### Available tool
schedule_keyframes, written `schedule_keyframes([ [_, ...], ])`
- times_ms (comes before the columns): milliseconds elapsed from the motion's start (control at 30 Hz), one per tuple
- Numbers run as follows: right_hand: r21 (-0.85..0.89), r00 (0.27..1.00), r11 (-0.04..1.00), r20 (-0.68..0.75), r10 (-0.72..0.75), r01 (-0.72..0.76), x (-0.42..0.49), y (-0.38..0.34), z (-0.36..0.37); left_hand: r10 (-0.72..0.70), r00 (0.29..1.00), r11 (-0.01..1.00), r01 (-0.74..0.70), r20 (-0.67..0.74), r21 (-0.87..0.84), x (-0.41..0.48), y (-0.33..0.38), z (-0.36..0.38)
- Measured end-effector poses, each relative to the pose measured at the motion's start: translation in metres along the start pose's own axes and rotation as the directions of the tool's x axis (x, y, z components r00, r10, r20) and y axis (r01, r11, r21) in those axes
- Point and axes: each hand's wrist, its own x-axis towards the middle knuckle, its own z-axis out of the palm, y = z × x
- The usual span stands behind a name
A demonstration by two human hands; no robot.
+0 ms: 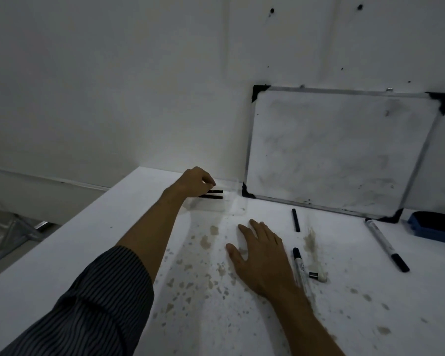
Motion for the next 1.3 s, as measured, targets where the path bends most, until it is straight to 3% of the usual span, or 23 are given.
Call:
schedule_keyframes([
  [200, 0.039, 0.998, 0.998, 0.034, 0.049, -0.05, -0.005, -0.01, -0.012, 0.124, 0.982, 0.989, -0.133, -0.141, -0.063, -0.059, 0.029, 0.002],
  [333, 0.171, 0.969, 0.977, 0.233, 0.087, -0.129, -0.004, -0.023, -0.049, 0.242, 0.949, 0.958, -0.267, -0.203, -0.105, -0.118, 0.052, 0.024],
  [433, 0.221, 0.953, 0.963, 0.29, 0.089, -0.157, -0.009, -0.019, -0.081, 0.273, 0.947, 0.94, -0.3, -0.169, -0.162, -0.151, 0.061, 0.047],
  [600, 0.336, 0.986, 0.931, 0.133, 0.105, -0.145, -0.05, 0.008, -0.116, 0.256, 0.967, 0.934, -0.25, -0.01, -0.254, -0.173, 0.084, 0.085],
  [733, 0.274, 0.969, 0.939, -0.074, 0.235, -0.206, -0.08, 0.034, -0.123, 0.273, 0.962, 0.92, -0.26, 0.004, -0.294, -0.175, 0.107, 0.114],
  [900, 0.086, 0.95, 0.947, -0.025, 0.312, -0.309, -0.101, 0.039, -0.107, 0.258, 0.952, 0.933, -0.289, -0.163, -0.215, -0.17, 0.114, 0.142],
  [1033, 0.061, 0.949, 0.95, -0.055, 0.31, -0.307, -0.102, 0.037, -0.097, 0.269, 0.948, 0.934, -0.3, -0.172, -0.194, -0.168, 0.108, 0.147],
  [1200, 0.511, 0.918, 0.792, -0.014, 0.396, -0.334, -0.091, 0.053, -0.106, 0.172, 0.974, 0.924, -0.211, -0.147, -0.319, -0.169, 0.113, 0.142],
  [1300, 0.825, 0.917, 0.515, 0.011, 0.398, -0.233, -0.092, 0.068, -0.125, 0.015, 0.996, 0.931, -0.045, -0.084, -0.362, -0.158, 0.127, 0.137],
])
